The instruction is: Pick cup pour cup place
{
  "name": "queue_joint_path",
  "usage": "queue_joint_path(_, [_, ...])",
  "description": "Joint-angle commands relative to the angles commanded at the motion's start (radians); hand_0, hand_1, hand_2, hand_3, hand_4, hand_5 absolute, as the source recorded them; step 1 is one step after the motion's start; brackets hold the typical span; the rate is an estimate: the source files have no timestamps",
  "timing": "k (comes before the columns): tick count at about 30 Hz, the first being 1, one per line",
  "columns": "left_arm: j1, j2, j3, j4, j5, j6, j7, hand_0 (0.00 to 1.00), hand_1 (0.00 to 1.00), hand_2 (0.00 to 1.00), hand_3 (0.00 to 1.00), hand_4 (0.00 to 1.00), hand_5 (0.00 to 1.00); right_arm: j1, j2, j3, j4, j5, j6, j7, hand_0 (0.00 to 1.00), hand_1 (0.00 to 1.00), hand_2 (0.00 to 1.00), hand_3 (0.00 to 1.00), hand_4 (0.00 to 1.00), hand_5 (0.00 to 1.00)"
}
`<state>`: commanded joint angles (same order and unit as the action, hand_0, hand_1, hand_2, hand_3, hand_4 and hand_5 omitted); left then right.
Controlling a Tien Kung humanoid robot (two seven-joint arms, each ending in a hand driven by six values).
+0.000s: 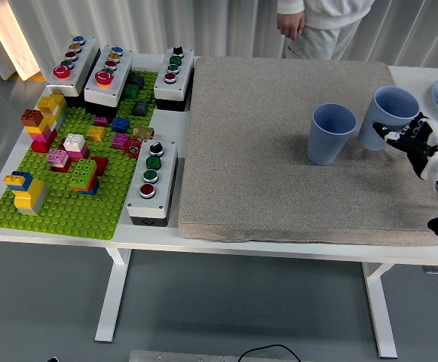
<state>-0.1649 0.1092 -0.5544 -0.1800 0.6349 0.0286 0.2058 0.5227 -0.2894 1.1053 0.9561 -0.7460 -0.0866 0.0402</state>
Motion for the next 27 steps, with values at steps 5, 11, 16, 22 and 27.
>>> queue_joint_path(5, [-0.002, 0.0, 0.003, 0.0, 0.0, -0.001, 0.001, 0.749, 0.778, 0.838, 0.661, 0.544, 0.932, -0.004, 0.0, 0.0, -0.01, -0.029, -0.011, 0.007, 0.838, 0.664, 0.552, 0.553, 0.479, 0.002])
queue_joint_path(11, [0.0, 0.0, 0.007, 0.0, -0.001, -0.001, 0.001, 0.749, 0.779, 0.838, 0.662, 0.544, 0.933, -0.014, 0.007, -0.004, -0.023, -0.054, -0.016, 0.024, 0.838, 0.664, 0.552, 0.553, 0.478, 0.002])
queue_joint_path(16, [0.003, 0.002, 0.012, 0.0, -0.002, -0.003, 0.001, 0.749, 0.779, 0.838, 0.662, 0.544, 0.933, -0.02, 0.013, -0.021, -0.041, -0.064, -0.025, 0.041, 0.838, 0.664, 0.552, 0.553, 0.478, 0.002])
queue_joint_path(22, [0.005, 0.002, 0.011, 0.0, 0.001, -0.003, 0.002, 0.749, 0.778, 0.838, 0.662, 0.545, 0.934, -0.023, 0.02, -0.03, -0.059, -0.07, -0.029, 0.05, 0.835, 0.664, 0.55, 0.552, 0.475, 0.002])
queue_joint_path(27, [0.006, 0.002, 0.011, 0.0, 0.001, -0.002, 0.002, 0.749, 0.778, 0.838, 0.661, 0.545, 0.934, -0.022, 0.02, -0.03, -0.059, -0.074, -0.028, 0.049, 0.834, 0.665, 0.549, 0.551, 0.471, 0.002])
